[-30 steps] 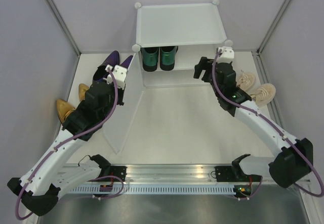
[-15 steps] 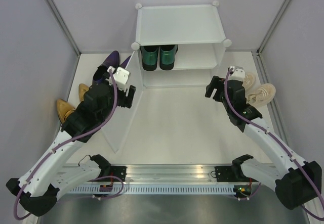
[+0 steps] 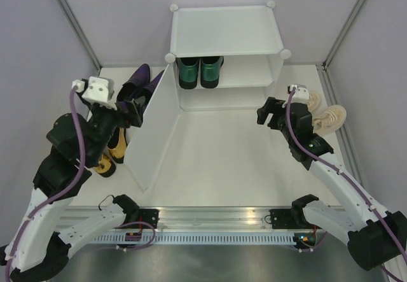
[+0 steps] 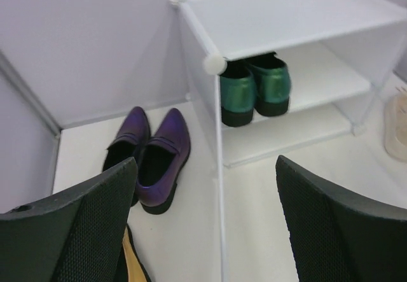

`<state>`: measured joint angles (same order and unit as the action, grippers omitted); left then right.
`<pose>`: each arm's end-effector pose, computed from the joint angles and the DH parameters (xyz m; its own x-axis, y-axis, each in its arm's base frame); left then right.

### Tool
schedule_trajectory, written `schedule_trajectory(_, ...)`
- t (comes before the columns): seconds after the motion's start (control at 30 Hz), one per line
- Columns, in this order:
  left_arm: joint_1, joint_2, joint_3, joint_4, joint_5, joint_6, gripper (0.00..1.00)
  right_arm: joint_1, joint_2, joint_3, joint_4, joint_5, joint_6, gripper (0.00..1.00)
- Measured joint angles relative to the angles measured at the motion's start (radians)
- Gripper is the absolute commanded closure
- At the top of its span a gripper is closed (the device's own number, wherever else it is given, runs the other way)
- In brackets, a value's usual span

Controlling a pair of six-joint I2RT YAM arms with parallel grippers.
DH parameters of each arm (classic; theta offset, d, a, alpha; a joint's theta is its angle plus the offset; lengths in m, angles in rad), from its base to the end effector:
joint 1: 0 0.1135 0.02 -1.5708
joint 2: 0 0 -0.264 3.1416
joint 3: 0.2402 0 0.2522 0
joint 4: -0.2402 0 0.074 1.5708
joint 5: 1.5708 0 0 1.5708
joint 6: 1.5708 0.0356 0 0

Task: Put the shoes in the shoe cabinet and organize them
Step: Pick up a pair of shoes at the center of the board.

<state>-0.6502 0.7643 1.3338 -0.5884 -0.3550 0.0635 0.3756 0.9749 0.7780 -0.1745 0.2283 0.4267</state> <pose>0.0956 -0.0572 0.4768 0.0035 0.0721 -0.9974 0.2914 0.9540 0.0700 0.2123 0.0751 0.3035 -0.3740 0.2859 -0.8823 -0.0069 0.9504 0.3109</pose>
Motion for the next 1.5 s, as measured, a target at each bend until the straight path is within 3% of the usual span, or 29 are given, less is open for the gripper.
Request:
schedule_trajectory(0.13, 0.002, 0.04, 0.082, 0.007, -0.234, -0.034, 0.09, 0.0, -0.004, -0.004, 0.008, -0.02, 0.007, 0.11)
schedule_trajectory(0.23, 0.066, 0.124, 0.129, -0.008, -0.346, -0.072, 0.11, 0.0, -0.005, -0.005, 0.011, -0.032, 0.015, 0.11)
schedule_trajectory(0.47, 0.559, 0.341, 0.148, -0.112, -0.192, -0.283, 0.11, 0.0, -0.005, -0.021, 0.032, -0.077, 0.035, 0.11)
schedule_trajectory(0.87, 1.054, 0.458, -0.269, -0.159, 0.2, -0.499, 0.01, -0.001, -0.006, -0.056, 0.043, -0.17, 0.078, 0.11)
schedule_trajectory(1.1, 1.093, 0.49, -0.31, -0.141, 0.261, -0.501, 0.01, -0.001, -0.03, -0.074, 0.063, -0.188, 0.09, 0.11)
schedule_trajectory(1.33, 1.114, 0.628, -0.311, -0.093, 0.261, -0.501, 0.03, -0.001, -0.045, -0.077, 0.066, -0.19, 0.093, 0.1)
schedule_trajectory(1.5, 1.115, 0.694, -0.344, -0.025, 0.259, -0.5, 0.13, -0.001, -0.064, -0.077, 0.066, -0.189, 0.093, 0.1)
